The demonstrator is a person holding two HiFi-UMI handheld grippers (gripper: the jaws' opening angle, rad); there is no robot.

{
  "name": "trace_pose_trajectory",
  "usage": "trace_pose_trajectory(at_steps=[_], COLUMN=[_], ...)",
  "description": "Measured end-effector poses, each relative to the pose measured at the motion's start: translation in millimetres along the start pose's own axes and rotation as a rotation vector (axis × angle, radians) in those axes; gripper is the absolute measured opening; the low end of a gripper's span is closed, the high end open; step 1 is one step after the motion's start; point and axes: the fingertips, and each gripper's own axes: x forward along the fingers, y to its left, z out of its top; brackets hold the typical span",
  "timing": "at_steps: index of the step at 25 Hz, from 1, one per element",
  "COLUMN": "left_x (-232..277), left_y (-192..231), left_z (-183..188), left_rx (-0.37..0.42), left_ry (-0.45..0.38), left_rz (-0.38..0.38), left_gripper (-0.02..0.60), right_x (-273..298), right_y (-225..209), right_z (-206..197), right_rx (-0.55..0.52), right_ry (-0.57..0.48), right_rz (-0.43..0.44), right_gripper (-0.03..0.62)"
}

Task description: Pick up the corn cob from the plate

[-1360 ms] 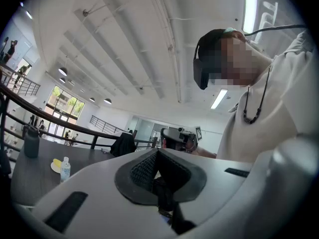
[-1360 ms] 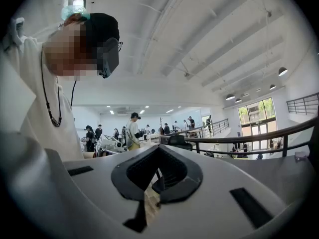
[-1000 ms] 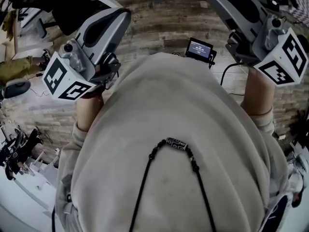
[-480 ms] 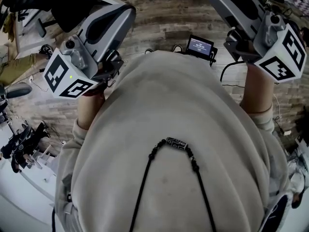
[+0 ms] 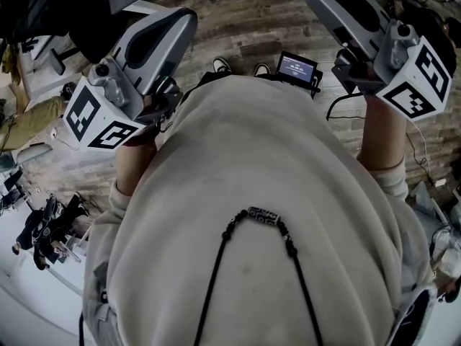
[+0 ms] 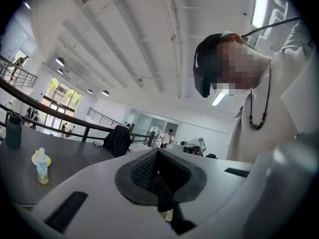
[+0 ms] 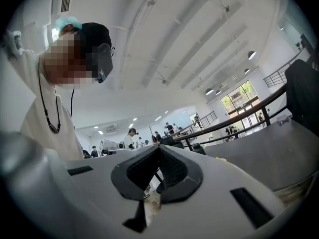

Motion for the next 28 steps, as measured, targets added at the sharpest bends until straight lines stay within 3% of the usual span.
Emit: trace_pose_trajectory(at_steps=[6,13,21,28], left_x=[9.8,5.8,7.9,7.2], left_y=[16.3,27.2,31.6,35.5], left_z=[-14.8,22.2,35.6,24.1], left_rx=[-0.023,-0.010,0.022,0.034], left_ry=[0.017,-0.020,-0.035,0.009], left_rz=[-0.062,-0.186,-0.243,-0.213], left_gripper=[0.000,0.000,0.000,0.000], right_x=[1.6,4.3,10.8,13.6], right_y=[-16.0,-0.9,8.4,8.4], right_z=[2.0,37.2,52.3,51.4], right_rx=[-0.006,-0.060,-0.118,-0.116], right_ry=[-0.035,-0.064,-0.073,-0.065], right_rz=[-0.068,-0.221,-0.255,-0.229], right_gripper=[0.015,0.015,0.015,0.015])
